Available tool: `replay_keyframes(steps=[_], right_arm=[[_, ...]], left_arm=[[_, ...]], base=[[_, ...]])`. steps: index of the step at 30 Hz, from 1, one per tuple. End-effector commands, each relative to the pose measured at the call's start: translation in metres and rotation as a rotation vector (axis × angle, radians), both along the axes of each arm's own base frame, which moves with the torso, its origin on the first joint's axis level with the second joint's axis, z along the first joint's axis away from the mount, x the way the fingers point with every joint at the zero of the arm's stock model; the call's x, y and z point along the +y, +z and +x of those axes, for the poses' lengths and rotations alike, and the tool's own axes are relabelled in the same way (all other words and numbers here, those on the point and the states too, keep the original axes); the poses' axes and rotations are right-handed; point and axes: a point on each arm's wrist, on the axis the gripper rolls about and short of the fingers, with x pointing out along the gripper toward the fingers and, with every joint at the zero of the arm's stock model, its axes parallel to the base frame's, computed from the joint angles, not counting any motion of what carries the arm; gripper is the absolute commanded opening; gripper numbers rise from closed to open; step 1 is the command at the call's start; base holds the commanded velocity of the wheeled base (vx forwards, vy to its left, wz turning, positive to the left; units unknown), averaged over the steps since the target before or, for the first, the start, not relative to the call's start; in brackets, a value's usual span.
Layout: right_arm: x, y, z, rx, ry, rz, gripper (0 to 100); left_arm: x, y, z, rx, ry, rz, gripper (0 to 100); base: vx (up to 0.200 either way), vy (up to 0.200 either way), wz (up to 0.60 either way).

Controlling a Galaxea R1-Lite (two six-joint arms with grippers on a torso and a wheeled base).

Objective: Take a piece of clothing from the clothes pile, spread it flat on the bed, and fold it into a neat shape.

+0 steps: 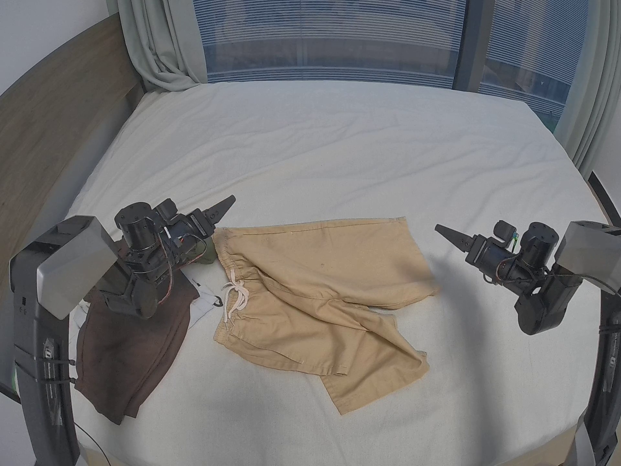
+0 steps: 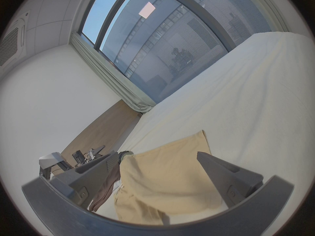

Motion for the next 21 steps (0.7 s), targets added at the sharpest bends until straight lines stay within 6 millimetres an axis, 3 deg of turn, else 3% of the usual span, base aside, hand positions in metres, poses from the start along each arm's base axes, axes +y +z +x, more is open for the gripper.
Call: replay_keyframes(steps=[1, 6, 13, 21], right_arm=[[0.002, 0.017, -0.038, 0.014, 0.007, -0.038, 100], [0.001, 0.021, -0.056, 0.051, 0.011, -0.049, 100], [0.006, 0.019, -0.079, 0.118, 0.030, -0.053, 100], [0.008, 0.017, -0.102, 0.168, 0.046, -0.057, 100]], left_arm=[[0.004, 0.025, -0.030, 0.042, -0.003, 0.006, 100], [0.006, 0.042, -0.058, 0.075, -0.060, 0.012, 100], [0.009, 0.033, -0.099, 0.168, -0.134, 0.028, 100], [0.012, 0.022, -0.126, 0.185, -0.146, 0.086, 100]], base=[[0.000, 0.000, 0.00], [0.000, 0.000, 0.00], [0.000, 0.000, 0.00], [0.000, 0.000, 0.00]])
